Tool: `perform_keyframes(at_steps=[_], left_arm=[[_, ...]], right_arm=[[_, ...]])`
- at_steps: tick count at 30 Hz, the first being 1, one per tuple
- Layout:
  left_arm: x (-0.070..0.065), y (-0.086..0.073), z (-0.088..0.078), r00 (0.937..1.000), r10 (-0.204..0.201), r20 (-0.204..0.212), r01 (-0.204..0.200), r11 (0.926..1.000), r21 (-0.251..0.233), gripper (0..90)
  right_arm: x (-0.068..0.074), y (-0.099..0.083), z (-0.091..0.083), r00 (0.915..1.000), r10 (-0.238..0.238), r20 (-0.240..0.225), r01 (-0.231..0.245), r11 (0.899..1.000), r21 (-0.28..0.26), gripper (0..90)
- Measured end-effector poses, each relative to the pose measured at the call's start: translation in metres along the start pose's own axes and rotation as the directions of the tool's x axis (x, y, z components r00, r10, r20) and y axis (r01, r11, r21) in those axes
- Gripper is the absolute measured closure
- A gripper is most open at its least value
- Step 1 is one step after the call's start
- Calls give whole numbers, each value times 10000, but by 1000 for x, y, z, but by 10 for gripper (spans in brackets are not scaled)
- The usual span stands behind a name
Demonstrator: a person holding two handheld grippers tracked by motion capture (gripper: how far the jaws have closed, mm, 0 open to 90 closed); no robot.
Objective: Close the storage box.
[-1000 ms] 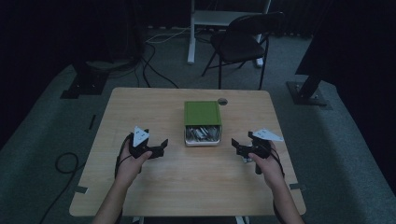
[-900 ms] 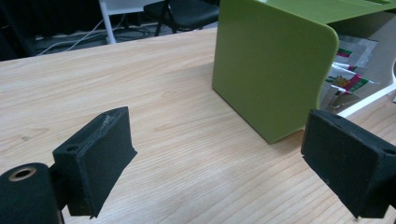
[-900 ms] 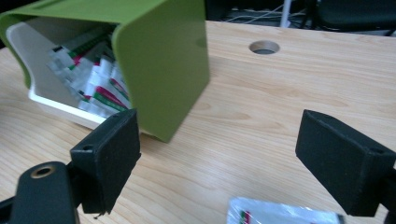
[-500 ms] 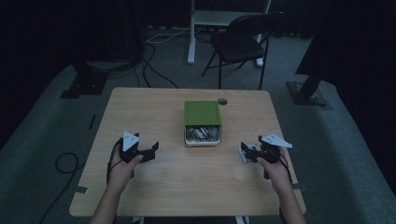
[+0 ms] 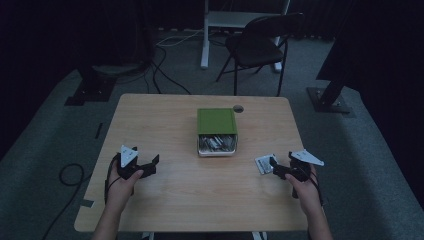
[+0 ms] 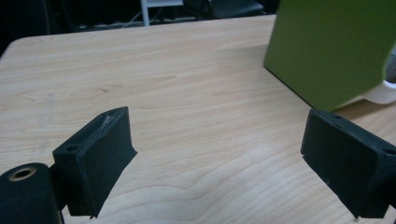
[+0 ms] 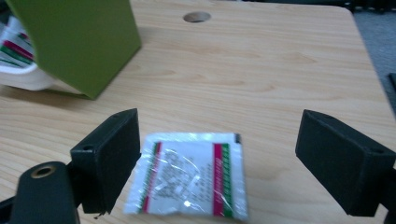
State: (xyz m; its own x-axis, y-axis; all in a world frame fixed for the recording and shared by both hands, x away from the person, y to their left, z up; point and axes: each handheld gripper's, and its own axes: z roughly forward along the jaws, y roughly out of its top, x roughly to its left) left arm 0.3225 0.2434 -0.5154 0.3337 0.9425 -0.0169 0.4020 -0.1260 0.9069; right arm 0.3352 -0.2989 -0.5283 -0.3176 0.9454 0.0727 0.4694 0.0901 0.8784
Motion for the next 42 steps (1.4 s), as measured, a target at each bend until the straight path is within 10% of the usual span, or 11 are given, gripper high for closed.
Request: perform_keyframes(at_steps=[23, 42], left_arm=[[31, -24, -18, 9868, -602, -1503, 731, 9939, 822, 98], [50, -48, -32, 9467, -907, -3090, 1671, 9586, 2306, 98]], right_arm=[[-37, -36, -22, 9917, 430, 1214, -505, 9969, 596, 138], [-33, -46, -20, 9846, 381, 1705, -686, 9818, 1769, 138]])
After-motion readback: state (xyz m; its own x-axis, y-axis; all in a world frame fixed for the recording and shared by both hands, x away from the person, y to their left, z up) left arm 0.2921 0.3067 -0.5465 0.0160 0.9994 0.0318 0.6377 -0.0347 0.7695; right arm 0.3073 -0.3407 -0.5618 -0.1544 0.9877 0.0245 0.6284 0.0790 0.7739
